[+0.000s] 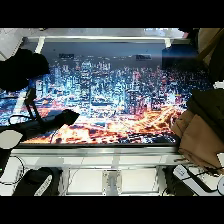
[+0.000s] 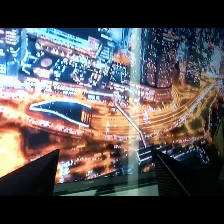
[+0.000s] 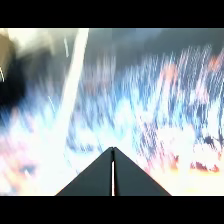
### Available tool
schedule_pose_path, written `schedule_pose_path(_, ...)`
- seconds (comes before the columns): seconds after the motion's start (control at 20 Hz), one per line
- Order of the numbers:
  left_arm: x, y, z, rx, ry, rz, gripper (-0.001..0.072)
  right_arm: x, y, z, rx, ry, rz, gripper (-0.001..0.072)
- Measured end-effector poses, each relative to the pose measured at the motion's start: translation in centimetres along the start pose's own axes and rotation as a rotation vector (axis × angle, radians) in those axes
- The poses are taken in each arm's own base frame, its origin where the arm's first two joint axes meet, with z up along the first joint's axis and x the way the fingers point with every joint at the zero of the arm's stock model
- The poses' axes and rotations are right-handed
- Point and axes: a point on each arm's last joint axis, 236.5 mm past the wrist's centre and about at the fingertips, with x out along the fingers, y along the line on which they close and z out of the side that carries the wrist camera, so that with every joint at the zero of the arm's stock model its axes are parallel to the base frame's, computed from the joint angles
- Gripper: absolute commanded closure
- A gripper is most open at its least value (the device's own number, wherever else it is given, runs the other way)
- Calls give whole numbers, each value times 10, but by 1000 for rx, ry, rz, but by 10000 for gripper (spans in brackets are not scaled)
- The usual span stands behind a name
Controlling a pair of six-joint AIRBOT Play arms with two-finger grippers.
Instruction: Fold the clothes and pants, and hang the long-sleeved shirts on hangers.
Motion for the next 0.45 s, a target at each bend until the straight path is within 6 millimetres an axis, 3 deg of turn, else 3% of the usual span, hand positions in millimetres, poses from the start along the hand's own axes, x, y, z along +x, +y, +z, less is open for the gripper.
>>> schedule_pose_path(0.15,0,-1,4,0,-18,-5,71,24,6,-34,-131,176,-81,684)
schedule_pose_path(0.45,0,-2,6,0,-27,-8,72,34,11,-52,-220,267,-124,684)
